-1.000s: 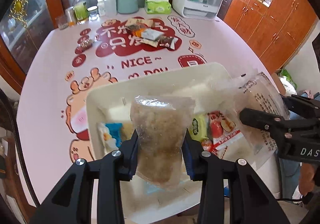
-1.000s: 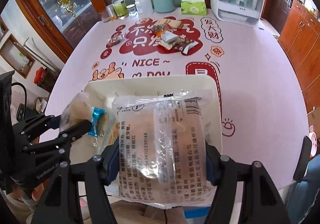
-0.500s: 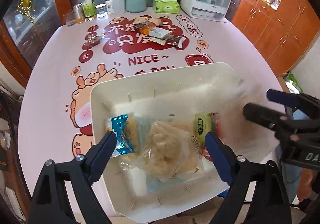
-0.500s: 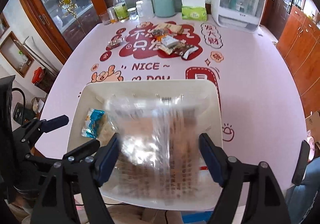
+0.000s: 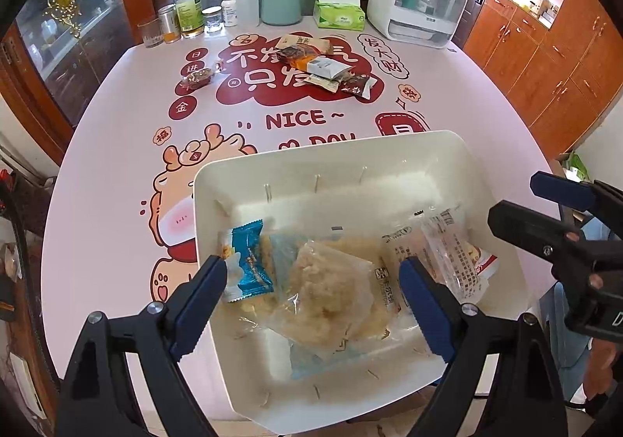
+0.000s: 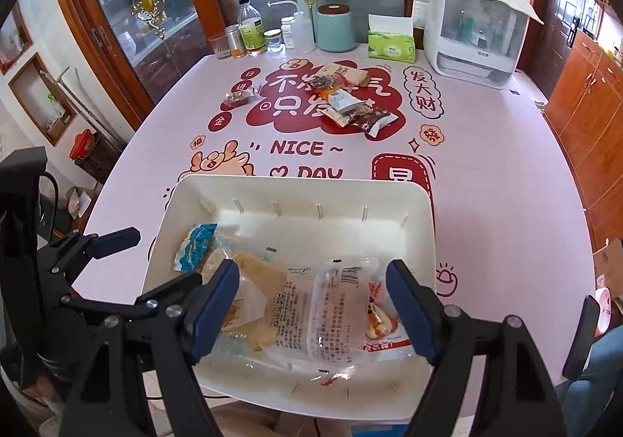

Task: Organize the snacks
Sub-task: 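Carry both bags over the tray and open both tools to drop them, then move both tools back to the snack pile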

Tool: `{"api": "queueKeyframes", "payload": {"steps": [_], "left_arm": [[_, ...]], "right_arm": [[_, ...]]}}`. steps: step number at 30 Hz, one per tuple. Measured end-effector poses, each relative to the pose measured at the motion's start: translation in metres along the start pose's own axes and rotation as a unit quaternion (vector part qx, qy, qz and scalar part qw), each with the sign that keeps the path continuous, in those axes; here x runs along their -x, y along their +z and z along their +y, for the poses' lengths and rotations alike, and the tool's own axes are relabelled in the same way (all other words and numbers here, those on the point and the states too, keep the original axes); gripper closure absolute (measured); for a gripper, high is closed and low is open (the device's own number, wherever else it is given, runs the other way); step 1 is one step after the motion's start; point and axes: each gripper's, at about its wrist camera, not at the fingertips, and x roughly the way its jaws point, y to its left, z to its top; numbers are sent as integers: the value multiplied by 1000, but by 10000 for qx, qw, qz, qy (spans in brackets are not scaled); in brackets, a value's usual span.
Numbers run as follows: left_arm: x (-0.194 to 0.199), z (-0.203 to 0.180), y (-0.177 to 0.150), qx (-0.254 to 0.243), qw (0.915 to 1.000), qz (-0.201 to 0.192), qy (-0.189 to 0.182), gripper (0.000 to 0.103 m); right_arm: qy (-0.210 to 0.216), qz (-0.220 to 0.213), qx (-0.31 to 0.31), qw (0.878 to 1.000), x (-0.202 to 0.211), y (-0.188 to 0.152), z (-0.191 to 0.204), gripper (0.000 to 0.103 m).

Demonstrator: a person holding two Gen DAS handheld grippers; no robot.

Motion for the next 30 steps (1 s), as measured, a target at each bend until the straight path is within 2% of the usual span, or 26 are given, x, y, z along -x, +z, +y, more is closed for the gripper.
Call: {"api": "queueKeyframes", "payload": {"steps": [13,17,19,22,25,27,30], "left_arm": [[-4,3,7,24,9999,-32,154,14],[0,2,13,-47,9995,-310,28,14],[4,-2,19,-165,9985,-500,123,14],[5,-5,33,-392,9966,-599,413,14],[3,-1,56,-605,9948,-494,654,14],[2,8,77,-614,9940,-449,782,14],[6,27,108,-508,9924,-581,958,14]], "right_arm": [[-77,176,-56,9998,-15,3,-11,25],[-77,189,-163,9997,-22,9,-16,25],[-81,112,-138,9998,-24,15,-17,25],[-261,-20,6,9997,-27,27,-18,25],[-586,-74,251,9979,-33,50,-20,25],[-622,-51,313,9976,-37,68,-26,25],[-600,-155,443,9971,-38,101,-34,25]]}}
